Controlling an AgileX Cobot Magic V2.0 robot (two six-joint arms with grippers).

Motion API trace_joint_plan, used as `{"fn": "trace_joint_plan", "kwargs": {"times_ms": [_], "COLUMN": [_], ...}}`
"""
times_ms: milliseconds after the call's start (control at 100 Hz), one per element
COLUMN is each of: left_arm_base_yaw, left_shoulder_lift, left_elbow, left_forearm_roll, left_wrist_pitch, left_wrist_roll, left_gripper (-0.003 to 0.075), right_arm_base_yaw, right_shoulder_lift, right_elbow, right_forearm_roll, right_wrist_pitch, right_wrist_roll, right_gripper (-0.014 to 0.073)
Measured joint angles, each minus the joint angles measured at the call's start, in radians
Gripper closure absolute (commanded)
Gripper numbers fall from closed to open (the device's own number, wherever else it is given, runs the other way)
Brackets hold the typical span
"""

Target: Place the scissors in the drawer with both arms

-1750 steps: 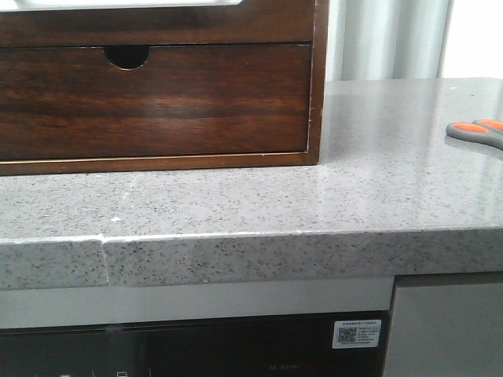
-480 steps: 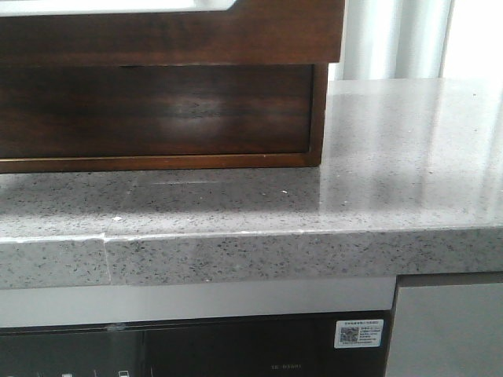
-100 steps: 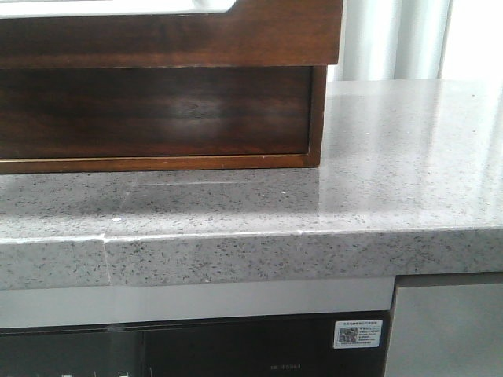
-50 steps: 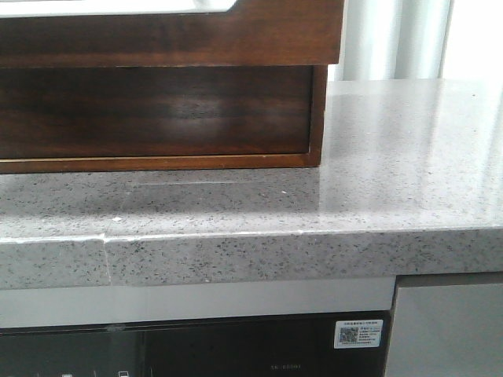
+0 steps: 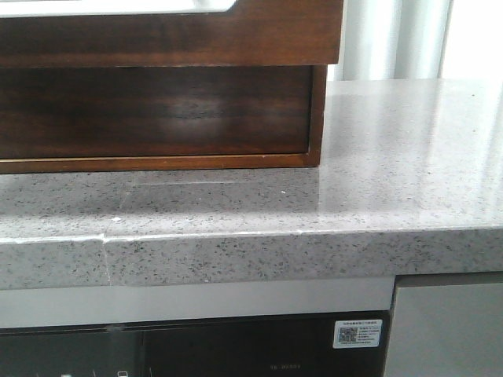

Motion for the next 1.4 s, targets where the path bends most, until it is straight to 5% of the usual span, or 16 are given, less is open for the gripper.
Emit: {"fn": "trace_joint_plan", "kwargs": {"times_ms": [240, 470, 690, 920, 1400], "left_arm_base_yaw": [0.0, 0.0, 0.0, 0.0, 0.0], "left_shoulder_lift": [0.0, 0.0, 0.0, 0.0, 0.0], "left_elbow": [0.0, 0.0, 0.0, 0.0, 0.0], "left_forearm_roll": [0.0, 0.0, 0.0, 0.0, 0.0], "left_wrist_pitch": [0.0, 0.0, 0.0, 0.0, 0.0], "left_wrist_roll": [0.0, 0.0, 0.0, 0.0, 0.0], "left_gripper": [0.0717, 0.0717, 0.0717, 0.0717, 0.0717], "right_arm_base_yaw": [-0.135, -0.422, -0.615, -0.655, -0.659], "right_shoulder_lift": [-0.002, -0.017, -0.098, -0.102, -0.102], "right_elbow": [0.0, 0.0, 0.0, 0.0, 0.0], "right_forearm_roll": [-0.252, -0.487, -0.574, -0.496, -0.449], "right_wrist_pitch": [-0.119, -0.105, 0.13, 0.295, 0.31], "right_wrist_roll": [0.055, 0.455, 0.766, 0.778, 0.755], "right_gripper": [0.071, 0.071, 0.071, 0.071, 0.071]}}
